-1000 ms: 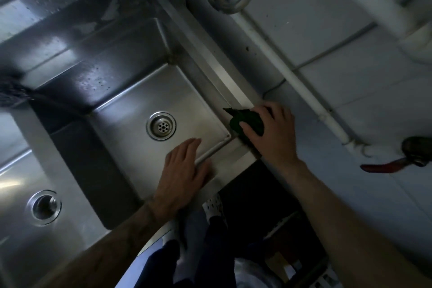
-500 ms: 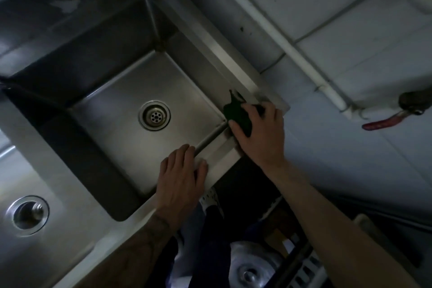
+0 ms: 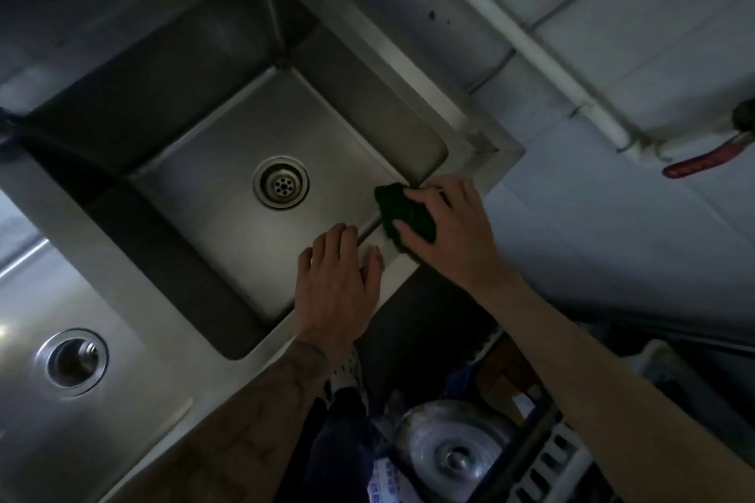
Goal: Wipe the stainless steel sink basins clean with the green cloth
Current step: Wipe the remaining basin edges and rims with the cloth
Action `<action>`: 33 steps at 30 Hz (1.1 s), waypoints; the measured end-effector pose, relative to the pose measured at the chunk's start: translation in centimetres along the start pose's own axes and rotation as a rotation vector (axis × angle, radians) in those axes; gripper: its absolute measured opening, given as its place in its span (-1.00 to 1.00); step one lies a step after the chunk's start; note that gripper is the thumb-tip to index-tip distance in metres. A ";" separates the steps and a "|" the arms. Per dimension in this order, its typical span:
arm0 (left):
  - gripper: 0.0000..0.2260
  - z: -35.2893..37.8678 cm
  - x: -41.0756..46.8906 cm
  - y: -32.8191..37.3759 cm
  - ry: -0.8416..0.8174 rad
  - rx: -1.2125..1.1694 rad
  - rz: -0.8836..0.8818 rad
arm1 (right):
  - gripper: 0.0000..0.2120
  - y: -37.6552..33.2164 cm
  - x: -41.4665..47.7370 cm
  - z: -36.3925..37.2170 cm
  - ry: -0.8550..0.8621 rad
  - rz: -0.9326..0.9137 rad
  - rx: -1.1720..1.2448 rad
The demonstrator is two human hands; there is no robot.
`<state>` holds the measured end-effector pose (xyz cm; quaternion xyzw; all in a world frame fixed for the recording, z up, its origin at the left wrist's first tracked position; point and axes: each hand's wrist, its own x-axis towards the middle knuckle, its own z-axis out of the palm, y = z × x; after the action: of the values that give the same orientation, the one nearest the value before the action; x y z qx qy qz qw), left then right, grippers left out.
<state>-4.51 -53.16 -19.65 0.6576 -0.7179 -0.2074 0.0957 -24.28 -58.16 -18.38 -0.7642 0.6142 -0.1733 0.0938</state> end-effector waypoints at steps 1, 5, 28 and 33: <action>-0.59 0.0 0.0 0.0 0.002 -0.003 -0.002 | -0.56 1.1 0.8 -0.3 0.001 0.022 0.001; -0.61 0.1 0.1 0.1 0.022 -0.010 -0.018 | -0.60 4.9 4.4 -1.6 0.117 0.253 -0.059; -0.69 -5.7 -9.7 -10.7 0.116 0.129 -0.082 | -0.58 -7.3 -4.4 2.3 -0.040 -0.029 0.091; -0.74 -6.5 -12.8 -13.0 0.196 0.121 -0.052 | -0.55 -5.8 -1.2 2.0 0.131 0.301 0.011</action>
<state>11.40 -42.34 -17.65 0.6978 -0.6989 -0.1010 0.1202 -18.52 -55.78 -18.41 -0.6502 0.7255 -0.2101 0.0825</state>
